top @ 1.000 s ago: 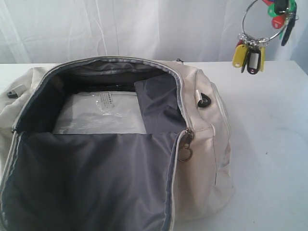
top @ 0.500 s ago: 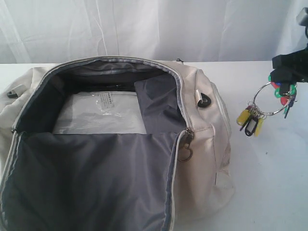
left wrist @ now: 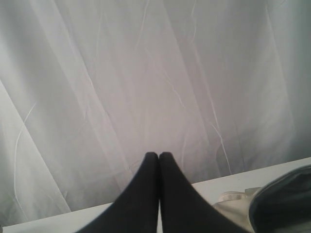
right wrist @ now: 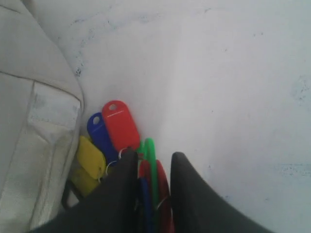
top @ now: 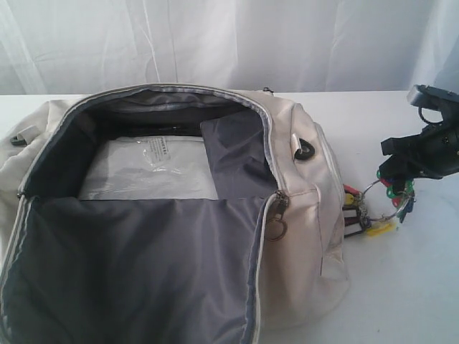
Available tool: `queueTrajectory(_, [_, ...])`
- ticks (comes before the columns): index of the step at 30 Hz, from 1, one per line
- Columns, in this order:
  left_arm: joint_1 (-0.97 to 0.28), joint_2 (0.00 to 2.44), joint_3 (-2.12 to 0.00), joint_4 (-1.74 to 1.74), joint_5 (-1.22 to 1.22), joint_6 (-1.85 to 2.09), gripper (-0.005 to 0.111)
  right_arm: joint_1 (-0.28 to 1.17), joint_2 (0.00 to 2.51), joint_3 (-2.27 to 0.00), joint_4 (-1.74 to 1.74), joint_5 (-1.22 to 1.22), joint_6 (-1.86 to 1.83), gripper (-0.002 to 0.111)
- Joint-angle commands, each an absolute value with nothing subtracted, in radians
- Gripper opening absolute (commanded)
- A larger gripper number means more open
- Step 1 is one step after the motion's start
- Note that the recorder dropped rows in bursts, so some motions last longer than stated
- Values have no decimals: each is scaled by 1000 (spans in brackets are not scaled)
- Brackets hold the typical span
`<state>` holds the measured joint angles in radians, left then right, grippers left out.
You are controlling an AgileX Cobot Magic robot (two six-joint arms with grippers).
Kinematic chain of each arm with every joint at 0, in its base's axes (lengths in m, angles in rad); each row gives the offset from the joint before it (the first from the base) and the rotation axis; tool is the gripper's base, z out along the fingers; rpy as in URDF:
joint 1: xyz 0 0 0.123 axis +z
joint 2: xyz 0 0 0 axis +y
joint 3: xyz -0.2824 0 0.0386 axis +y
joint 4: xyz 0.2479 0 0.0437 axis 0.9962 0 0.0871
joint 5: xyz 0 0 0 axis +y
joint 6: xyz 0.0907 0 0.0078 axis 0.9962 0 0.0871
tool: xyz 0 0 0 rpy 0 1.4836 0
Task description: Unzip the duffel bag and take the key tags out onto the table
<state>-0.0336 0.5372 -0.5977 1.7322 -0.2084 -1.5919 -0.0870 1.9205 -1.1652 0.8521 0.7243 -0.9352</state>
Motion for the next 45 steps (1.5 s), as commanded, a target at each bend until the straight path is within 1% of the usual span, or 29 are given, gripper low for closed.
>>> queueTrajectory(1, [-31,528,-604,1744,-218,-1597,3,-90,1932,-1161,863,736,-946,0])
queueTrajectory(2, [-31,528,-604,1744,-218,-1597,3,-90,1932,-1161,863,733,-943,1])
queueTrajectory(5, [-31,528,-604,1744,-218,-1597,3,-90,1932,-1161,863,716,-938,10])
queueTrajectory(7, [-31,528,-604,1744,-218,-1597,3,-90,1932,-1161,866,699,-936,23])
queueTrajectory(10, [-31,528,-604,1744,-218,-1597,3,-90,1932,-1161,866,690,-909,46])
queueTrajectory(12, [-31,528,-604,1744,-218,-1597,3,-90,1923,-1161,868,690,-894,58])
queueTrajectory(14, [-31,528,-604,1744,-218,-1597,3,-90,1902,-1161,868,690,-891,63])
queueTrajectory(15, [-31,528,-604,1744,-218,-1597,3,-90,1886,-1161,868,690,-891,64])
queueTrajectory(23, [-31,528,-604,1744,-269,-1599,3,-90,1684,-1161,865,706,-911,62])
queueTrajectory(28, [-31,528,-604,1744,-266,-1630,3,-90,1501,-1161,869,771,-919,43])
queueTrajectory(30, [-31,528,-604,1744,-254,-1674,3,-90,1428,-1161,892,792,-919,39])
queueTrajectory(35, [-31,526,-604,1744,-248,-1716,3,-90,1225,-1159,920,852,-919,34])
queueTrajectory(38, [-31,512,-593,1729,-248,-1728,3,-90,1097,-1129,950,867,-921,29])
queueTrajectory(41, [-31,487,-551,1666,-246,-1728,3,-90,950,-1066,950,874,-919,23])
queueTrajectory(45, [-35,442,-475,1646,-244,-1728,3,-90,759,-959,952,873,-880,17])
